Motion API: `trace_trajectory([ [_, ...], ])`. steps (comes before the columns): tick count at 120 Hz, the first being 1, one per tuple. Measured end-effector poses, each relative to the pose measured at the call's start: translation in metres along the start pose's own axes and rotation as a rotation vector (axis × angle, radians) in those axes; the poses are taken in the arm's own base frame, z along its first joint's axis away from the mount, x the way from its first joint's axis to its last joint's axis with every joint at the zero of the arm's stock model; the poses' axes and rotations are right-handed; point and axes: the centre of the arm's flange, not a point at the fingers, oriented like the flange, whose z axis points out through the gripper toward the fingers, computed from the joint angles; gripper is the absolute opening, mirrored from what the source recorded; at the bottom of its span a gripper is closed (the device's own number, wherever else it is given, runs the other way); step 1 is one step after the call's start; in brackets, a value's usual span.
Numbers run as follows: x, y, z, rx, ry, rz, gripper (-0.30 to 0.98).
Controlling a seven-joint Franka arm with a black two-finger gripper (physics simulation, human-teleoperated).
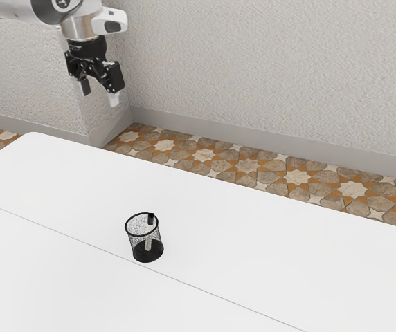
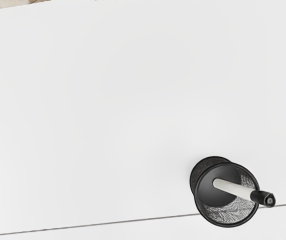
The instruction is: Take the marker out of the pen holder and place it to the left of the pen holder.
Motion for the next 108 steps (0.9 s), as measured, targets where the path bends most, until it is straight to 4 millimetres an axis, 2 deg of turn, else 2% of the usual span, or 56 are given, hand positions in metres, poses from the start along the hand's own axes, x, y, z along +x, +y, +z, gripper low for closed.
trace_trajectory([
  [21, 0.000, 0.001, 0.003, 0.000, -0.007, 0.021, 0.69],
  [36, 0.007, 0.030, 0.010, -0.006, -0.015, 0.093, 0.69],
  [57, 0.027, 0.072, 0.073, -0.025, -0.039, 0.331, 0.69],
  [63, 0.033, 0.078, 0.092, -0.025, -0.048, 0.389, 0.69],
  [78, 0.044, 0.095, 0.116, -0.001, -0.059, 0.526, 0.69],
  [86, 0.041, 0.103, 0.136, -0.005, -0.091, 0.586, 0.69],
  [97, 0.029, 0.126, 0.166, -0.026, -0.133, 0.680, 0.69],
  [108, 0.017, 0.129, 0.192, -0.044, -0.170, 0.729, 0.69],
])
